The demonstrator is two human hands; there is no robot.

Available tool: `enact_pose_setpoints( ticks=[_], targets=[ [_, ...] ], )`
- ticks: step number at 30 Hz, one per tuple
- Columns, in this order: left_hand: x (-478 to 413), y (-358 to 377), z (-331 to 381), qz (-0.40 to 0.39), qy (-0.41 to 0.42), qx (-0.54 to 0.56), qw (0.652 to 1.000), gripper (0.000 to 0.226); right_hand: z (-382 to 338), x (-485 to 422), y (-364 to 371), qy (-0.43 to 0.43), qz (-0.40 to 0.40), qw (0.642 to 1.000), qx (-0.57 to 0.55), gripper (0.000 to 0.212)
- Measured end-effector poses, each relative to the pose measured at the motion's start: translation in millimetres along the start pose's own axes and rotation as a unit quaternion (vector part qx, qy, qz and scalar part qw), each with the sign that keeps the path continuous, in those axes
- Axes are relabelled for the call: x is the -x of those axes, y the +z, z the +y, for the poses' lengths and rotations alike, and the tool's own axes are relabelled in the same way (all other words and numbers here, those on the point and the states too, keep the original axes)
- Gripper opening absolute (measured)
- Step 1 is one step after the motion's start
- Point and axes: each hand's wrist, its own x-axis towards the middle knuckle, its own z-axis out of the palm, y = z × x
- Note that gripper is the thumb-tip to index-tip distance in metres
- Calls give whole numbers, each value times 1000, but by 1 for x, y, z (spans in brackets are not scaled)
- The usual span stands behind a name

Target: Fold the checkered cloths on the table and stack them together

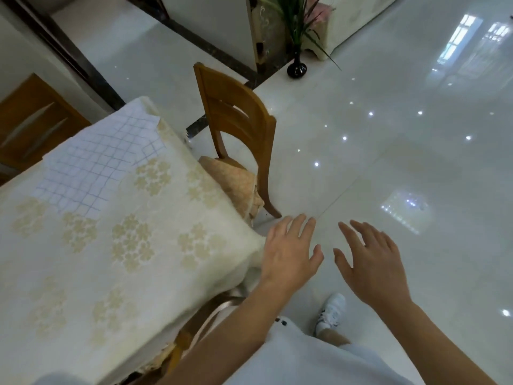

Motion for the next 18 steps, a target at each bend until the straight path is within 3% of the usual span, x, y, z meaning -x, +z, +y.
enact_pose_setpoints(
  ticks=[8,18],
  targets=[
    [-103,-6,47,16,-53,-17,998,54,72,-104,-27,-43,-4,999,-10,58],
    [-221,2,39,29,-87,-25,995,57,110,-235,-23,-91,-8,996,-2,55]
  ],
)
